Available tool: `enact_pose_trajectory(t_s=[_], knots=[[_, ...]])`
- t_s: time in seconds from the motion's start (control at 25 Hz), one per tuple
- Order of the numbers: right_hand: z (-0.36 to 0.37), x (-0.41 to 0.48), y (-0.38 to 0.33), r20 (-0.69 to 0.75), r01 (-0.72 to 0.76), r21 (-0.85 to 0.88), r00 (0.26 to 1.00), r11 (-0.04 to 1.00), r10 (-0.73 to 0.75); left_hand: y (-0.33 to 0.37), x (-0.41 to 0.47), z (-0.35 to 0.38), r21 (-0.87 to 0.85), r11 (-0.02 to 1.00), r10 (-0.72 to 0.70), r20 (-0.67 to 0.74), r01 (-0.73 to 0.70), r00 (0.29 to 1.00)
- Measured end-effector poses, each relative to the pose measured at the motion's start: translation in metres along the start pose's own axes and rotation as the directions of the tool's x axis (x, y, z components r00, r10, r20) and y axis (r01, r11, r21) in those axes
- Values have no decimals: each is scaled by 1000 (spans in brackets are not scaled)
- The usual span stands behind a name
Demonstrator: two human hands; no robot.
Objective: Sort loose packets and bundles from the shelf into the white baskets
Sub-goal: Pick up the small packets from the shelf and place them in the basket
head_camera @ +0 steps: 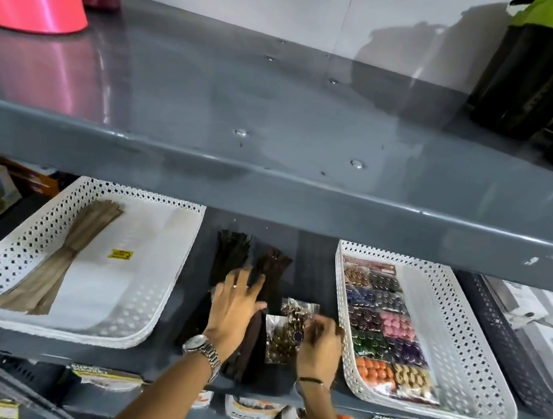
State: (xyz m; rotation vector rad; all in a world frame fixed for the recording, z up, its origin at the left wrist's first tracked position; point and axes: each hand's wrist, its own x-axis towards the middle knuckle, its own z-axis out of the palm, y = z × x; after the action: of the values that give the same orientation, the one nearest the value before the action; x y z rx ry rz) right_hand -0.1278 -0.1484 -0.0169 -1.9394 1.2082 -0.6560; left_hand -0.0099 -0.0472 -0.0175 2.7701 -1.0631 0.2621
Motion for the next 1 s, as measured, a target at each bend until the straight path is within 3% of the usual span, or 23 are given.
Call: enact_pose_trajectory(t_s=[0.12,0.24,0.36,0.48,0.56,0.6,0.68,0.72,0.76,0.84,0.92,1.0], knots=[[4,-18,4,38,217,-260,976,941,-215,-10,-8,10,-10,999,-53,30,54,998],[1,-28,7,258,369,-377,923,850,-286,-27,-14,18,58,998,2,-33,0,999],[3,-28,9,368,370,-371,901,851,-231,-32,-18,13,80,996,37,-74,-31,997],[2,-31,2,319,362,-314,911,878,-262,-24,-16,-9,27,999,31,-178,-27,984],[0,-32,-2,266,353,-227,919,908,-291,-5,-11,-24,-142,990,-16,-204,-13,979],[-2,-32,-3,239,343,-183,925,922,-296,9,-8,-33,-322,947,-55,-142,6,988],[-5,-30,-3,172,316,-125,941,941,-293,39,2,-42,-689,708,-88,135,158,987],[-7,-28,0,156,302,-112,946,947,-283,52,6,-41,-775,578,-44,283,256,958],[-9,-25,3,176,295,-123,946,948,-272,60,9,-37,-791,535,6,355,298,935],[-10,-20,11,288,327,-224,922,918,-259,59,7,-29,-681,720,85,278,134,957],[-11,-16,16,362,365,-291,897,884,-252,39,1,-12,-380,924,103,159,-35,982],[-10,-18,15,372,382,-305,891,872,-260,18,-3,-2,-162,987,45,200,-13,979]])
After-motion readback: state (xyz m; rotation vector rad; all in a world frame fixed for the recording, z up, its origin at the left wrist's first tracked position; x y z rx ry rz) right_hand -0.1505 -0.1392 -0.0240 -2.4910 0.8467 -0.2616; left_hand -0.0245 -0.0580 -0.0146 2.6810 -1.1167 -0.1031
